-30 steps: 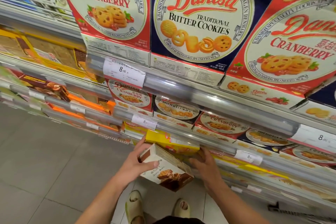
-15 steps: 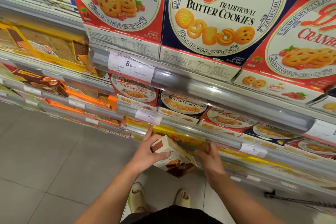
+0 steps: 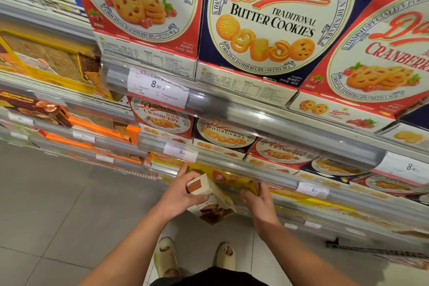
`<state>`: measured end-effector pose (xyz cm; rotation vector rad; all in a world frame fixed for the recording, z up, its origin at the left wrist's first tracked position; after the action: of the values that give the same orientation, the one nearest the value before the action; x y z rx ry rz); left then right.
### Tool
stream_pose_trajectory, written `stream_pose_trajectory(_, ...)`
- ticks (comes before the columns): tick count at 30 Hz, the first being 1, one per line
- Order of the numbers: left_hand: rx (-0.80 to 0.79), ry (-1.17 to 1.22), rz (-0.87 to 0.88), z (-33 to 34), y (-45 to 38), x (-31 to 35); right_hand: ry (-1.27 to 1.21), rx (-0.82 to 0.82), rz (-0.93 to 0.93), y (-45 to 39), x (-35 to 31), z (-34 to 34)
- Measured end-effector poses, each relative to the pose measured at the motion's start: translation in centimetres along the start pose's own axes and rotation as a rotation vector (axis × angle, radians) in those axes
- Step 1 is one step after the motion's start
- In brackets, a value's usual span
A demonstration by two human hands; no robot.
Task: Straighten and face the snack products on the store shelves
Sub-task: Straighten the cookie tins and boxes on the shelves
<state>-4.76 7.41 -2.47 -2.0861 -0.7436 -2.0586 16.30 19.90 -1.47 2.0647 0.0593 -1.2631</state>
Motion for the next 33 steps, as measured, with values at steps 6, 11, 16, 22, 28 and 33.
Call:
stream_pose_trajectory(6,-0.018,-0.042,-0.006,0.4,0.6,-0.9,-0.008,-0.061,0.017,-0.8,-0.1,-0.1)
stream_pose_trajectory(11,0.031,-0.051,-0.066,-0.3,-0.8,-0.4,0.035,-0.088,-0.008,-0.8,0.7,-0.3)
stream_pose_trajectory(16,0.039,-0.059,-0.101,-0.1,-0.7,-0.9,-0.007,-0.102,-0.046,-0.5,-0.1,-0.4)
stream_pose_trajectory(22,0.131,0.078,-0.075,-0.3,2.5,-1.1,0.179,-0.105,-0.034,-0.6,1.8,-1.7)
stream_pose_trajectory(28,0.178,0.518,-0.195,2.6,6.7,-0.7,0.346,-0.31,-0.015,1.6,5.0,-3.1)
stream_pose_trajectory(33,0.233,0.592,-0.224,5.7,8.4,-0.1,0.309,-0.399,-0.042,2.7,4.3,-4.8)
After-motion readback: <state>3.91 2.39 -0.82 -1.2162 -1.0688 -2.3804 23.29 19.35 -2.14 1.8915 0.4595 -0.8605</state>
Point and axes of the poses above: each hand's wrist, its own y-axis away from the middle knuckle, its own z-axis out of the palm, x = y × z, the point moved 10 cm from there along -y, towards the middle knuckle, and after that the axes turned 12 degrees about y, right-handed, at the moved point
